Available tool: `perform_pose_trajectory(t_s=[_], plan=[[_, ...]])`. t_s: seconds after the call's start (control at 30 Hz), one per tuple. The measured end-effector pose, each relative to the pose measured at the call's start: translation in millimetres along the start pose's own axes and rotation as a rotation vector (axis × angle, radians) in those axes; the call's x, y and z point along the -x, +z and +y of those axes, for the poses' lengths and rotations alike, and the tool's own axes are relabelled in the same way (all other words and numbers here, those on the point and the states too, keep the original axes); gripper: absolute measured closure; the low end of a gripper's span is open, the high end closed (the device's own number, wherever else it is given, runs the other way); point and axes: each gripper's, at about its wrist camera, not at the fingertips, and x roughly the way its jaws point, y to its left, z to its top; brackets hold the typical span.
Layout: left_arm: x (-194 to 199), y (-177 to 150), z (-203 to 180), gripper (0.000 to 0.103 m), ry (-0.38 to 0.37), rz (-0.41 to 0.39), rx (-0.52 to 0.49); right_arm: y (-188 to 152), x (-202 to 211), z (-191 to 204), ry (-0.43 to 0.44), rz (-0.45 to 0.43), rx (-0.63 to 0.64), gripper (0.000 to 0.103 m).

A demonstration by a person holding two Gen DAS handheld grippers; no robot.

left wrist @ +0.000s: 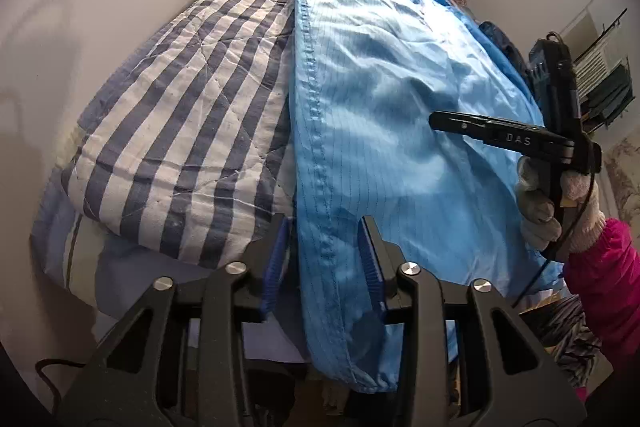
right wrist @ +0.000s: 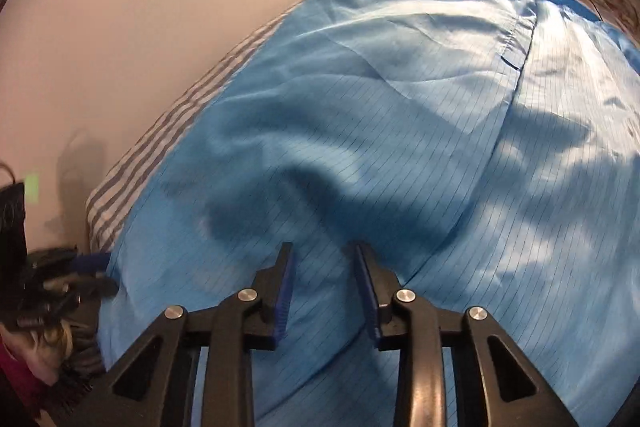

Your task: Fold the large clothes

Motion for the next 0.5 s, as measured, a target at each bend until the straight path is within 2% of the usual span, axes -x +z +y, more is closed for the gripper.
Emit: perform_pose_trajectory(t_s=[0.03,0.1,0.17,0.2,0.27,0.4,0.47,0.5], plan=[[1.0,-0.2,-1.4,0.082,-0.004,-0.002,-0.007,1.4,0.3,1.1,-0.004,0.008,0.006,0.071],[2.9,-0.2,-4.3,0.086,-0.003,-0.011,-0.020,2.3,3.9,3.5,0.001,0.014,0.007,0.069],[5.9,-0.4,-6.1,0.093,-0.018,-0.025,-0.022,7.2,7.3,4.1,0.048,0.014,-0.029,0.064],[7.7,-0.4,-6.6,0.094,-0.030,-0.033,-0.020,9.2,9.9,4.9,0.068,0.011,-0.042,0.062],[8.8,0.9,-7.7,0.095,-0.031,-0.039,-0.023,14.2,15.2,12.5,0.111,0.006,-0.049,0.052],[9.4,2.6,-9.7,0.094,-0.014,-0.054,-0.029,26.0,13.0,35.8,0.143,0.019,-0.021,0.050],[3.5,3.4,-4.0,0.082,-0.008,-0.024,0.001,30.0,5.4,42.9,0.145,0.035,-0.011,0.050],[-1.3,4.2,0.3,0.059,-0.009,-0.004,0.028,31.1,-0.3,45.7,0.137,0.046,-0.002,0.050]])
